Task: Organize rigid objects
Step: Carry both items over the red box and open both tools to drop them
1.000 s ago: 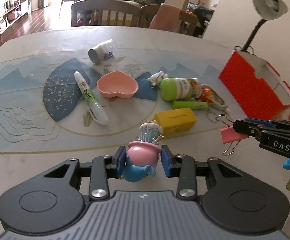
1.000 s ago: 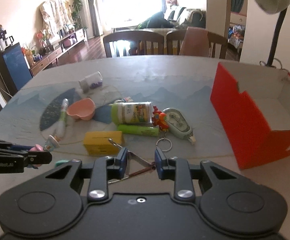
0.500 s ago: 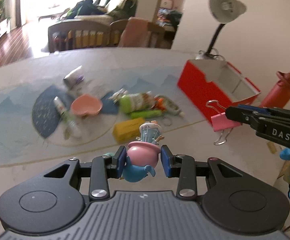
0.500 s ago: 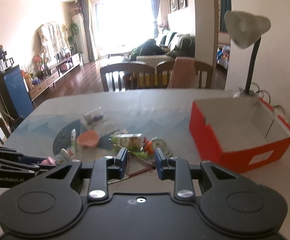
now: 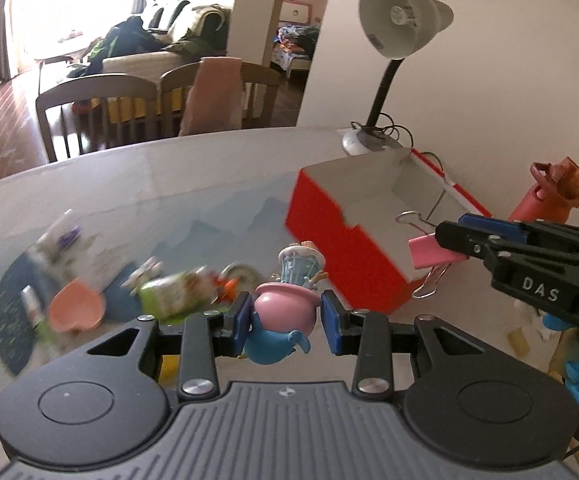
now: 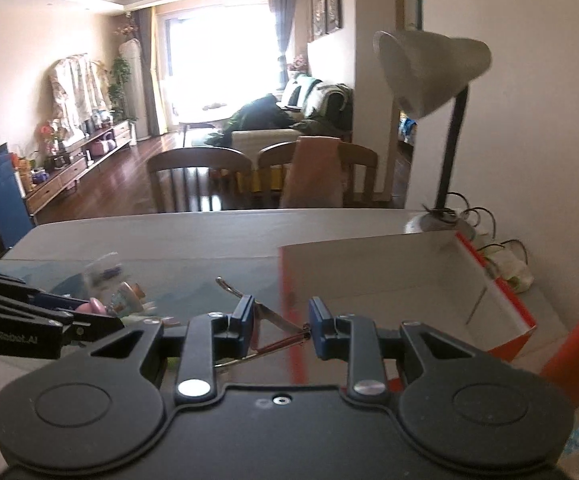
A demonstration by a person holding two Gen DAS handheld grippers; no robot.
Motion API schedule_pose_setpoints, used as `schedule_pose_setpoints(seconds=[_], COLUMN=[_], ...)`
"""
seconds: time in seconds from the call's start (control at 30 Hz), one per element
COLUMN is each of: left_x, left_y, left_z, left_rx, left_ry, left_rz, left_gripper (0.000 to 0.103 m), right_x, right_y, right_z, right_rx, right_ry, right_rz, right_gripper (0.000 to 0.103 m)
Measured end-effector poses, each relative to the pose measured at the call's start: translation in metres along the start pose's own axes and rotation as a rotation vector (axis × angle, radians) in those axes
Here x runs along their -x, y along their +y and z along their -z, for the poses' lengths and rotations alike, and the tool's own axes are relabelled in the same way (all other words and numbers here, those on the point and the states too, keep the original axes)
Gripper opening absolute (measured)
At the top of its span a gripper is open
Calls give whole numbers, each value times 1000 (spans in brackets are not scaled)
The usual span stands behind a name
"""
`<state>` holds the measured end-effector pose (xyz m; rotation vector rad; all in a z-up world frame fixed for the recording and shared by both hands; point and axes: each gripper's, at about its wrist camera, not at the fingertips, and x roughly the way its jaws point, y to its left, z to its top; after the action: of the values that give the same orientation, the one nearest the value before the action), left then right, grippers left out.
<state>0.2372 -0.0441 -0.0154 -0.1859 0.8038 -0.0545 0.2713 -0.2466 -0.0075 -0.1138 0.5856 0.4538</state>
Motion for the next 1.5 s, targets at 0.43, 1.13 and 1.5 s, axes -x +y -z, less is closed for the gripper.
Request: schedule_pose_setpoints(seconds=[0.43, 1.13, 1.5], left_x=[-124, -270, -287], left_y=[-78, -118, -141], left_z=[-76, -95, -95], left_rx=[-67, -181, -217], left_ry=[79, 247, 273], left_rz=[15, -77, -48], left_gripper=[36, 36, 36], right_x=[-71, -137, -139], right_y=[-96, -132, -132], right_z=[-2, 31, 44], right_rx=[-41, -10, 30], right_ry=[60, 220, 261], right_rz=[87, 69, 53], right_gripper=[28, 28, 28])
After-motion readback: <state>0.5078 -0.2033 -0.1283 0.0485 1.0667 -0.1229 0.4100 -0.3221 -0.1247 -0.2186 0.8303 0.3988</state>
